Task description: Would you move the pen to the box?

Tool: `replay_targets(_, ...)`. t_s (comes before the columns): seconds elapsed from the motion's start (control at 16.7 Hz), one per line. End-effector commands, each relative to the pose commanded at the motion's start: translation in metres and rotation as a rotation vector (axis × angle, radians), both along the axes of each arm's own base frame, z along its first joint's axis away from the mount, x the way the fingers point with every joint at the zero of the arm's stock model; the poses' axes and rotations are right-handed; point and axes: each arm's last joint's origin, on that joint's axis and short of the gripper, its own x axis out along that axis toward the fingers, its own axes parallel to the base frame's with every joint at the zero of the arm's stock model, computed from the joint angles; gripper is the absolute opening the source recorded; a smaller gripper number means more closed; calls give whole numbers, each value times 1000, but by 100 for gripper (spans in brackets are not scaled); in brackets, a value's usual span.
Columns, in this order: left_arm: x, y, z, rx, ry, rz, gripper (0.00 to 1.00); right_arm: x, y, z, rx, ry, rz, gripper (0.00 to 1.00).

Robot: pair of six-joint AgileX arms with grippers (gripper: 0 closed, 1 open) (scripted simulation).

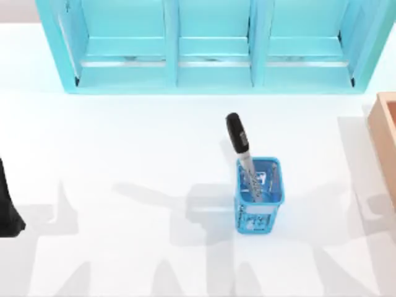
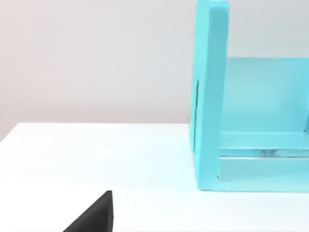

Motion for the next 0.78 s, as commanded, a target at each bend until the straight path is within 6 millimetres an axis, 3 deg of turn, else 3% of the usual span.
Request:
replay_targets(0.36,0,0,0,0,0,0,100,46,36,15,-30,251,334,100)
replay_targets(0.78,0,0,0,0,0,0,100,97,87,-3,-50,483,630,100)
